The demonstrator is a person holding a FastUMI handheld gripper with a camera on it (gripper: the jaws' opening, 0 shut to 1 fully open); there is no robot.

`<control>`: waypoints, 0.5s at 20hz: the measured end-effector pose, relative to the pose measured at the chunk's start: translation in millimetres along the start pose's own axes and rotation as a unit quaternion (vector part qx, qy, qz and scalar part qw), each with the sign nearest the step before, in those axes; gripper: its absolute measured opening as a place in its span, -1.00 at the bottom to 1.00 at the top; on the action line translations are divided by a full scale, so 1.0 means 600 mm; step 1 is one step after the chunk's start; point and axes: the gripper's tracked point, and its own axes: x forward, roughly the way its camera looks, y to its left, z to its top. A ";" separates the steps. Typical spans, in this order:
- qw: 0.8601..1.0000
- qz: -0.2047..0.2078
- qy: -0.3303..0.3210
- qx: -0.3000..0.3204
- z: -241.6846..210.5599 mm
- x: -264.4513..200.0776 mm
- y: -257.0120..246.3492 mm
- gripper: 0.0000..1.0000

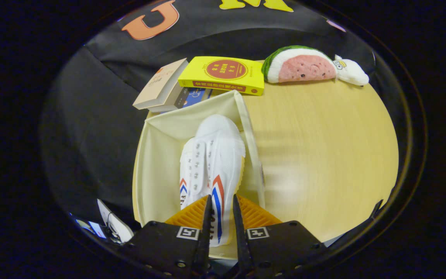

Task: Open the storage box then place both shoes into the box .Put the left shoe in first, then the right shoe, with the right side of both shoes facing outward in a uniform manner.

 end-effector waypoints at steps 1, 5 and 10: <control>1.000 0.005 -0.005 -0.008 0.002 -0.005 0.000 -0.20; 0.999 0.014 -0.032 -0.034 0.005 -0.035 0.004 0.48; 0.993 0.034 -0.090 -0.068 0.019 -0.100 -0.002 0.85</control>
